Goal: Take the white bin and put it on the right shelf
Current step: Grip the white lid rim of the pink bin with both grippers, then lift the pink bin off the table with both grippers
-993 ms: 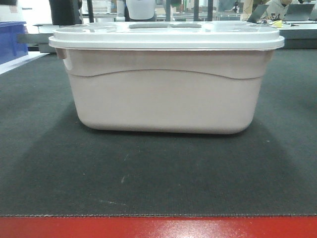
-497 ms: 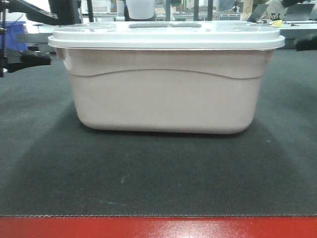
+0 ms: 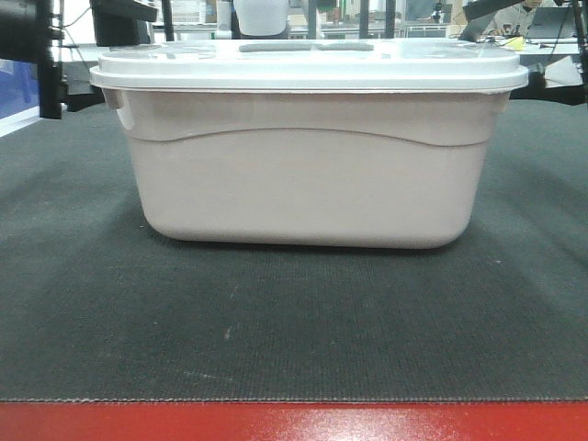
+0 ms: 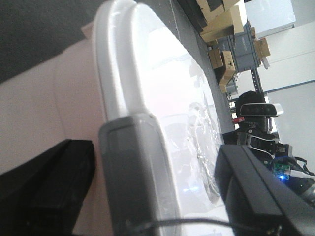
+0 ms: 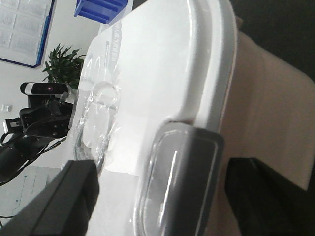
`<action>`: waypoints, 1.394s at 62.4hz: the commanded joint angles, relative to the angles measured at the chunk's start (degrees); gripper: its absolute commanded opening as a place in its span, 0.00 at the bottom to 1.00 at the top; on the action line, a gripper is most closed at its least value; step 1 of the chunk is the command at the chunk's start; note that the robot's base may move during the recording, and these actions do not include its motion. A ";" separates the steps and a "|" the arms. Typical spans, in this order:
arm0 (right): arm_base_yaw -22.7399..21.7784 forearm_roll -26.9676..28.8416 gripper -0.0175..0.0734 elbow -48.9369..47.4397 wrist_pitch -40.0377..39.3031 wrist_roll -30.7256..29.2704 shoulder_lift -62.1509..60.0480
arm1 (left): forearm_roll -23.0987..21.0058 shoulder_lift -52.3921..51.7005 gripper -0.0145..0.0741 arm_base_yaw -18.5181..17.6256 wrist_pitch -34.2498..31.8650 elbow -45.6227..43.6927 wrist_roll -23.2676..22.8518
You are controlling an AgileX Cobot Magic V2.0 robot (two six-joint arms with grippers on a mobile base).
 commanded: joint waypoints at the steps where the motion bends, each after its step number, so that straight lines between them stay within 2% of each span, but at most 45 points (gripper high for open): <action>1: 0.62 4.67 0.88 -1.75 6.70 -1.16 -2.69 | -4.66 -2.73 0.63 -0.67 5.30 -1.84 0.45; 11: 1.03 4.73 0.87 -1.75 6.35 -2.01 -2.69 | -4.88 -2.73 0.62 -0.68 5.21 -1.84 0.45; 16: 1.03 4.73 0.82 -1.75 6.35 -2.22 -2.69 | -4.88 -2.73 0.59 -0.68 5.21 -1.84 0.45; 19: 1.03 4.73 0.76 -1.75 6.35 -2.22 -2.69 | -5.00 -2.73 0.56 -0.68 5.21 -1.84 0.45; 27: 1.03 4.73 0.52 -1.75 6.47 -2.22 -2.69 | -5.01 -2.73 0.42 -0.68 5.21 -1.84 0.45; 34: 1.03 4.73 0.33 -1.75 7.02 -2.22 -2.69 | -5.01 -2.73 0.24 -0.68 5.21 -1.84 0.45; 39: 1.03 5.14 0.24 -1.75 7.53 -2.30 -2.69 | -5.27 -2.73 0.12 -0.68 5.31 -1.84 0.45; 45: 1.03 6.70 0.25 -1.75 8.70 -3.26 -2.69 | -6.06 -2.73 0.01 -0.68 6.17 -1.84 0.45; 54: 1.03 9.45 0.25 -1.75 8.70 -4.70 -3.61 | -7.80 -2.85 0.02 -0.68 8.25 -2.60 0.45; 68: 1.03 12.11 0.25 -1.75 8.70 -5.05 -7.82 | -8.06 -6.10 0.02 -1.03 8.25 -5.37 0.45; 87: 1.03 13.38 0.25 -1.75 8.70 -5.05 -17.15 | -7.95 -13.77 0.02 -4.34 8.25 -11.12 0.34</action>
